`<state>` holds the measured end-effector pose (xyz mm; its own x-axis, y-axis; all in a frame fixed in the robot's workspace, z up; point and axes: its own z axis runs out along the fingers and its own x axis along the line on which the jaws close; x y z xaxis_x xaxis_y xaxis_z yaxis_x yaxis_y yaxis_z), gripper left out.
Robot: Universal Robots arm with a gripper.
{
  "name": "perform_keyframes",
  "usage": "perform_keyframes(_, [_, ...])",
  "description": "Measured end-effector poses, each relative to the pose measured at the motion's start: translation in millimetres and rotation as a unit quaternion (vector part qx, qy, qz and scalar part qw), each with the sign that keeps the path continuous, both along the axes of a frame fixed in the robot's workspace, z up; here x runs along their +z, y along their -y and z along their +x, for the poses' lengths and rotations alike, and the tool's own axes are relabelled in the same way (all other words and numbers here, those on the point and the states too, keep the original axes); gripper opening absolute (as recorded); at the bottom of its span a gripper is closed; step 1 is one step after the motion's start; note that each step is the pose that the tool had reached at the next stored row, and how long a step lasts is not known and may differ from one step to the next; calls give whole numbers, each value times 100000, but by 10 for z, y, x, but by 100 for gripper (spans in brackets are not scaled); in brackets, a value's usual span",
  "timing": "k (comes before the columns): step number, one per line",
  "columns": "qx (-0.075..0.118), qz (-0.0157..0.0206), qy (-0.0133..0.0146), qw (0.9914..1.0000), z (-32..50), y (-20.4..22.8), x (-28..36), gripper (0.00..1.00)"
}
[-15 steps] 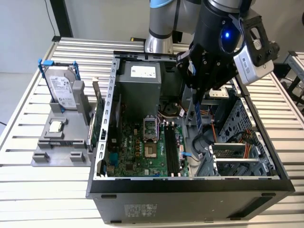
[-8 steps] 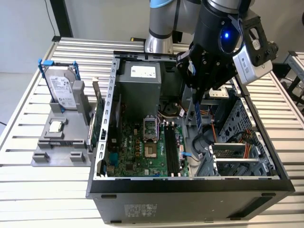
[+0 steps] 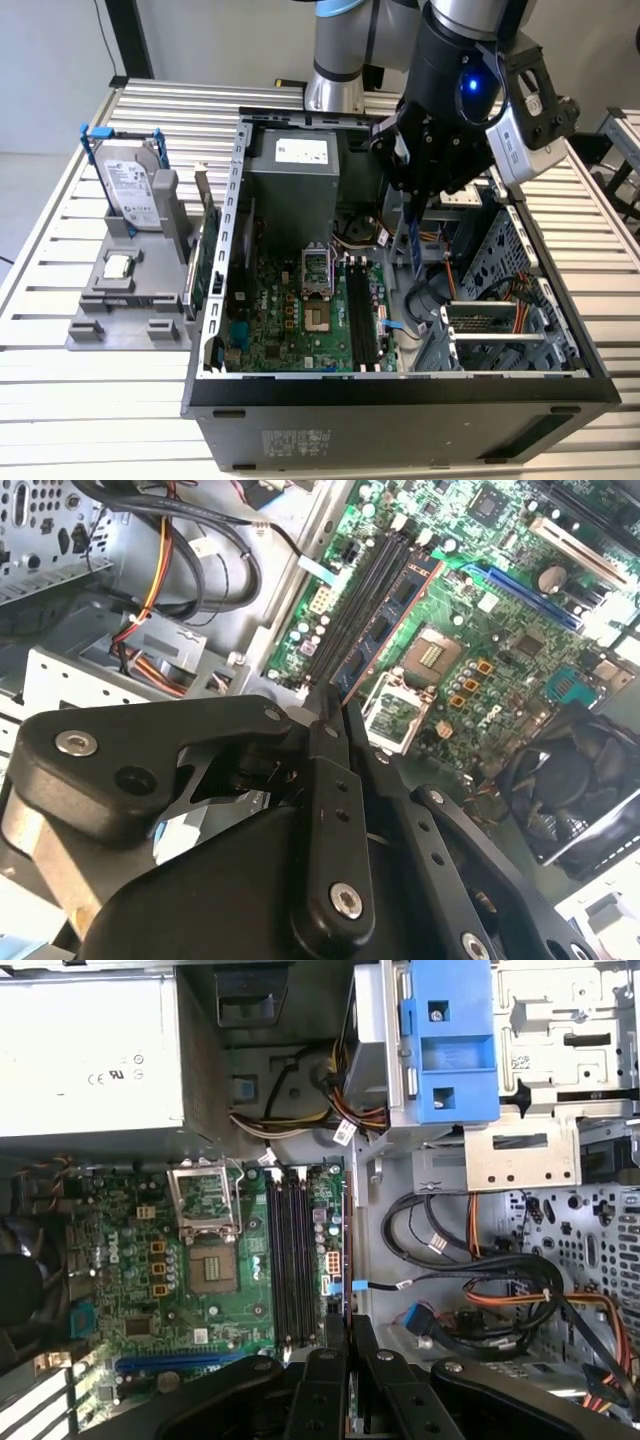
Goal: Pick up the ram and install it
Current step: 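Insert the ram into the slot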
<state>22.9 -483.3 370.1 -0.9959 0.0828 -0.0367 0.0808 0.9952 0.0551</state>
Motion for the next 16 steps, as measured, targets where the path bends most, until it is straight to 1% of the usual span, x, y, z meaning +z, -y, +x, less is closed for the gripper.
perform_keyframes(12, [1,-3,1,100000,0,0,-20,0])
perform_keyframes(16, [3,2,3,100000,0,0,-79,0])
